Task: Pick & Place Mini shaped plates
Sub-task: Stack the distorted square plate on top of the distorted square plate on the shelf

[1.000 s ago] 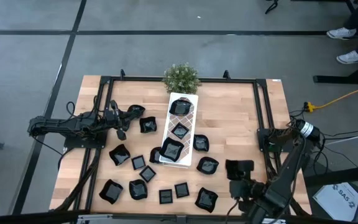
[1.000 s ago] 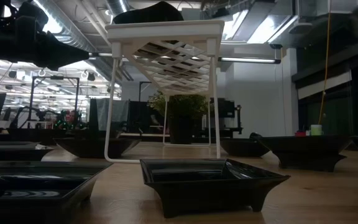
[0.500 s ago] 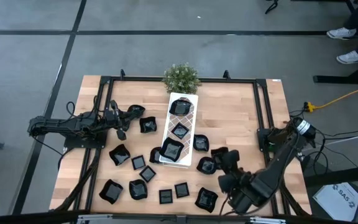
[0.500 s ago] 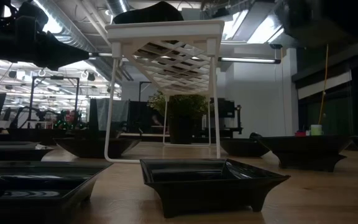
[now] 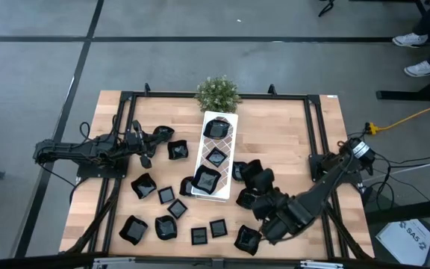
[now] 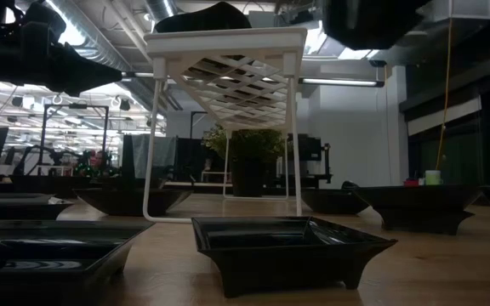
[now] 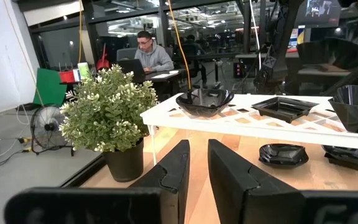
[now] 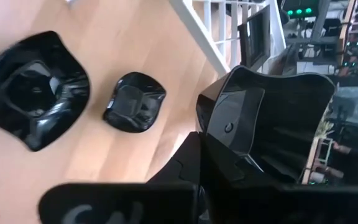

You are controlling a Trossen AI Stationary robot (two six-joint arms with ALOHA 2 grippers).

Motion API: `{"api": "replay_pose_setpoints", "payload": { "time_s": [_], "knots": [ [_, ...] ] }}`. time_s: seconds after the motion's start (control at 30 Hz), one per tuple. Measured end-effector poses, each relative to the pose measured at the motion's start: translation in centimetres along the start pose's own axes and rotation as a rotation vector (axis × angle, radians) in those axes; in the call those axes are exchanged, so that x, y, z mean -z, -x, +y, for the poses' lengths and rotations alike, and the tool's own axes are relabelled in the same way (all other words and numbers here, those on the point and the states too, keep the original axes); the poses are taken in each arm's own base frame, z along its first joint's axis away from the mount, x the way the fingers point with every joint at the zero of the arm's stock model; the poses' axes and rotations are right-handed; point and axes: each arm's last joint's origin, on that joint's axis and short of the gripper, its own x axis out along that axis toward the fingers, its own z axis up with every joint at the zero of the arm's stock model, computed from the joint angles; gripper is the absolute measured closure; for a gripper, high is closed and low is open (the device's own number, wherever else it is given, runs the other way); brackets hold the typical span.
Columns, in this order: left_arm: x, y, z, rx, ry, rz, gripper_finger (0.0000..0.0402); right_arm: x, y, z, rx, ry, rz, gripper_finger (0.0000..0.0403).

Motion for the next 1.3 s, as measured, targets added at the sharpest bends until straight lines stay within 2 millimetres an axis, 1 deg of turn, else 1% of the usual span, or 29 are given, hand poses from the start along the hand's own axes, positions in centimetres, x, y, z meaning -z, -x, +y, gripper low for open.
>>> {"api": "replay_pose_setpoints", "payload": {
  "time_s": [0.3,0.47,0.73,0.93,1.3],
  "knots": [
    [0.0,0.0,0.0,0.000,0.000,0.000,0.0349,-1.4,-2.9,-2.5,0.020,0.142,-0.032,0.0398],
    [0.0,0.0,0.0,0.000,0.000,0.000,0.0349,-2.3,-4.0,-3.7,0.034,0.211,-0.077,0.0398],
    [0.0,0.0,0.0,0.000,0.000,0.000,0.0350,-3.0,-4.3,-5.5,0.086,0.241,-0.147,0.0398],
    [0.0,0.0,0.0,0.000,0.000,0.000,0.0347,-3.4,-4.3,-6.1,0.127,0.259,-0.172,0.0398],
    [0.0,0.0,0.0,0.000,0.000,0.000,0.0347,-4.4,-4.8,-7.1,0.048,0.305,-0.332,0.0398]
  ]
}}
